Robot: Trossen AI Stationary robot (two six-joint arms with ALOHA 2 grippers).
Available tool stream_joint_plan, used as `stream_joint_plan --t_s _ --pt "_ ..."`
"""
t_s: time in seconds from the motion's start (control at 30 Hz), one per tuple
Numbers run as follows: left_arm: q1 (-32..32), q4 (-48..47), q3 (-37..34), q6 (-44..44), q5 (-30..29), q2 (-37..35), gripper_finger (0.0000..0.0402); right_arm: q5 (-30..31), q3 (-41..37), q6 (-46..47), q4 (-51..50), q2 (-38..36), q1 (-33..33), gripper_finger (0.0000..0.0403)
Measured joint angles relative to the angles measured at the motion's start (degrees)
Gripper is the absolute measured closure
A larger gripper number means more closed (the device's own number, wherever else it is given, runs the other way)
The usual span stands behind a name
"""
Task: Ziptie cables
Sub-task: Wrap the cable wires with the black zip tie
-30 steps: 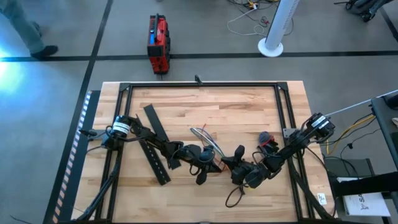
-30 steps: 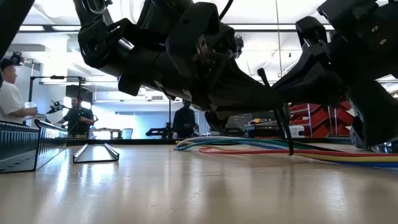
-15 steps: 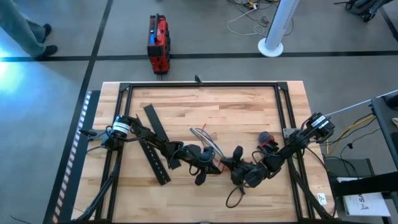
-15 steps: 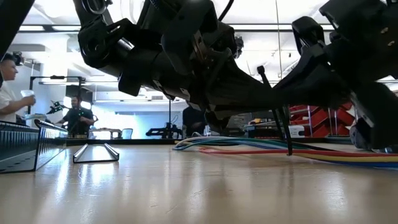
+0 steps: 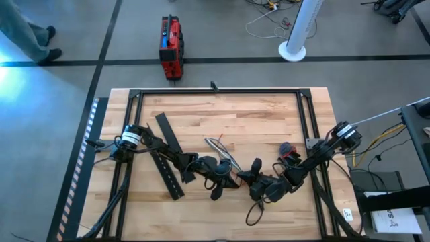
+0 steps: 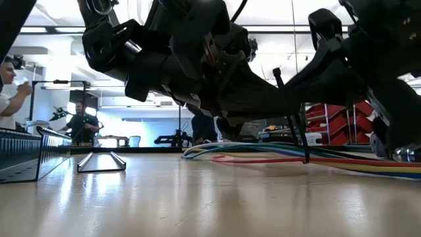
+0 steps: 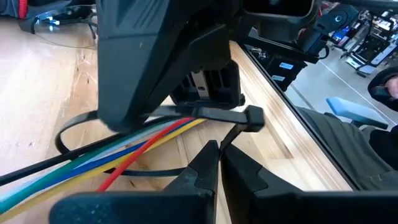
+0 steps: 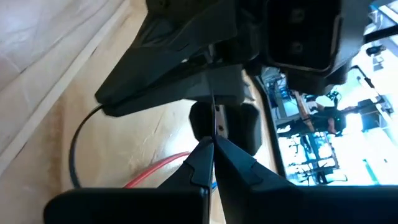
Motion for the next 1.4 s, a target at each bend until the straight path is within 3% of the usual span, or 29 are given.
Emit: stream_joint_plan --t_s 1.4 --pt "1.03 -0.92 -0.17 -4.82 -0.04 0.0 0.0402 -3.02 0.81 -2.77 -0.48 -0.35 0.27 0.0403"
